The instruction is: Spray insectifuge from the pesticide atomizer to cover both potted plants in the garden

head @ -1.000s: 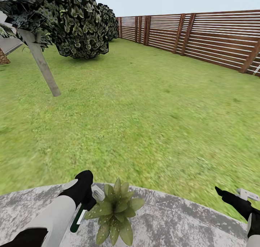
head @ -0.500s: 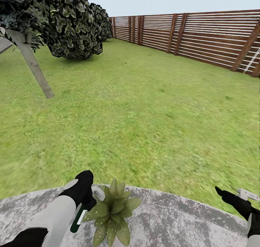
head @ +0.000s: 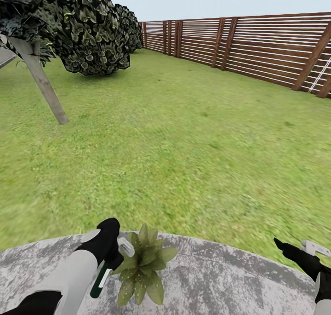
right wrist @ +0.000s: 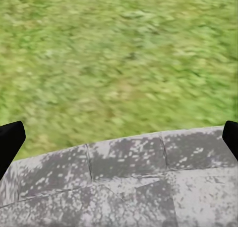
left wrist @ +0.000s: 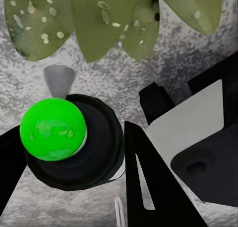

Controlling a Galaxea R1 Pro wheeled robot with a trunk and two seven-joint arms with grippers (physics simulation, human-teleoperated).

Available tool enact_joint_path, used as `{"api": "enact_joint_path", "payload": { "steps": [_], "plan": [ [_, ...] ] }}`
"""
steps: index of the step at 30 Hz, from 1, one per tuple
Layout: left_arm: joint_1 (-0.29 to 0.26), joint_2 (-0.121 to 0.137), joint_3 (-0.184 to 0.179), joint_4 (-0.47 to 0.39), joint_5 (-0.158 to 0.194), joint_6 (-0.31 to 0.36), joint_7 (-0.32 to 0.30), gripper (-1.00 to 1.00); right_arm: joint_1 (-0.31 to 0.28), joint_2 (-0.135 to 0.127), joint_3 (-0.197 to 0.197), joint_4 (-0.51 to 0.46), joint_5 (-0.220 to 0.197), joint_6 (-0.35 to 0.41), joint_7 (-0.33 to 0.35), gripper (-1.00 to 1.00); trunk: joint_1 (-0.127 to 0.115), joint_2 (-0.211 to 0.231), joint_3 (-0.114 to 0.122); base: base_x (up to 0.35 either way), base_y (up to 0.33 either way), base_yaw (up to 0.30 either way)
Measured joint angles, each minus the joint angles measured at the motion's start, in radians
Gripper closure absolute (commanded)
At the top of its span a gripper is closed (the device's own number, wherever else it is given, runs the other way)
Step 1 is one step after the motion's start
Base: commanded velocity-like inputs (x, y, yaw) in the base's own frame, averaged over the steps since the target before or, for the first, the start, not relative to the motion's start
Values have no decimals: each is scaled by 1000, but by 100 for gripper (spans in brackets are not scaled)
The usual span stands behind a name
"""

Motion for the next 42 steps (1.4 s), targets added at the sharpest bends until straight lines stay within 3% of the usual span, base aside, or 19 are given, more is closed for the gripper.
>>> {"api": "enact_joint_path", "payload": {
  "steps": [16,22,33,42],
  "plan": [
    [7,23,0,2,-4,-2,3,100,0,0,-1,-1,0,0,0,-100,0,0,0,0,0,0],
    [7,36,0,78,-5,-2,5,100,0,0,0,0,0,0,-1,-100,0,0,0,0,0,0],
    [10,-11,-1,90,0,-2,4,100,0,0,0,-1,0,0,0,-100,0,0,0,0,-1,-112],
    [10,-18,-2,89,-2,-2,3,100,0,0,-1,-1,0,0,0,-100,0,0,0,0,-26,-2]
  ]
}}
